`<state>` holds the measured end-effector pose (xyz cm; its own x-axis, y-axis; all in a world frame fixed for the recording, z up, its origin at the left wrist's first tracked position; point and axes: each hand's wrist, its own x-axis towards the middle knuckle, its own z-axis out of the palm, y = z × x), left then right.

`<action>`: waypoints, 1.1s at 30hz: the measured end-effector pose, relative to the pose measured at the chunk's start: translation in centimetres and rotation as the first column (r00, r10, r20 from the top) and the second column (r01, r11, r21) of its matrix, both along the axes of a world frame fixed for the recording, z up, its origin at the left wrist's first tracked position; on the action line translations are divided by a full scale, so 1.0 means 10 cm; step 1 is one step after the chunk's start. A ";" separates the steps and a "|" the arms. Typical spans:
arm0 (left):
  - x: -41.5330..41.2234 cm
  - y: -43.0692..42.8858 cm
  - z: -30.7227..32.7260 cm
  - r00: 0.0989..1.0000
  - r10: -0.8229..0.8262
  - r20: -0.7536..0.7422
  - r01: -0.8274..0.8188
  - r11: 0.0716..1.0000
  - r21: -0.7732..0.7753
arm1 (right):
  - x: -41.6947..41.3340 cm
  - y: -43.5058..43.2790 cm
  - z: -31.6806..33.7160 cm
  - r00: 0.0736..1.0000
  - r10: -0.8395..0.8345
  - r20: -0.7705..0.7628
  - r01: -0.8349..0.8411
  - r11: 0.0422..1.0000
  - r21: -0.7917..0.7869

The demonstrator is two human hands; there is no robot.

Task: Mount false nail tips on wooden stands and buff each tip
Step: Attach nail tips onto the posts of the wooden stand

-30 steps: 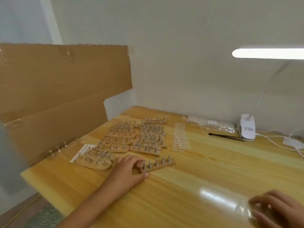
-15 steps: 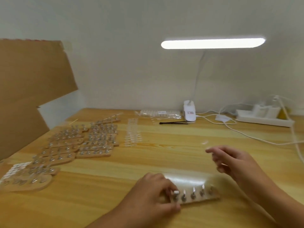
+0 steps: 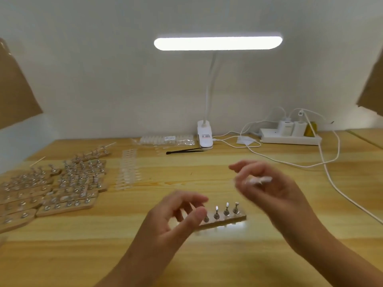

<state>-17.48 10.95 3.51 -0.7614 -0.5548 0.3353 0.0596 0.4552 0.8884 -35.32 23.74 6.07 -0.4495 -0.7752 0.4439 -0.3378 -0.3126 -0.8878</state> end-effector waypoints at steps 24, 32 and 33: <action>-0.02 0.09 -0.09 0.996 -0.072 -0.052 0.089 0.788 0.610 | 0.21 -0.08 -0.16 0.985 0.125 0.115 -0.138 0.984 0.112; 0.02 0.16 -0.07 0.992 -0.122 -0.023 0.119 0.879 0.461 | 0.26 -0.07 -0.18 0.837 -0.077 -0.542 0.044 0.996 -0.075; 0.02 0.16 -0.06 0.991 -0.134 -0.020 0.128 0.879 0.459 | 0.25 -0.06 -0.18 0.816 -0.095 -0.570 0.056 0.995 -0.086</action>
<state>-17.28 12.52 2.86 -0.8401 -0.5393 0.0586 0.0782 -0.0135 0.9968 -32.79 23.11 4.28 -0.1554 -0.7114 0.6854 -0.8036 -0.3124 -0.5065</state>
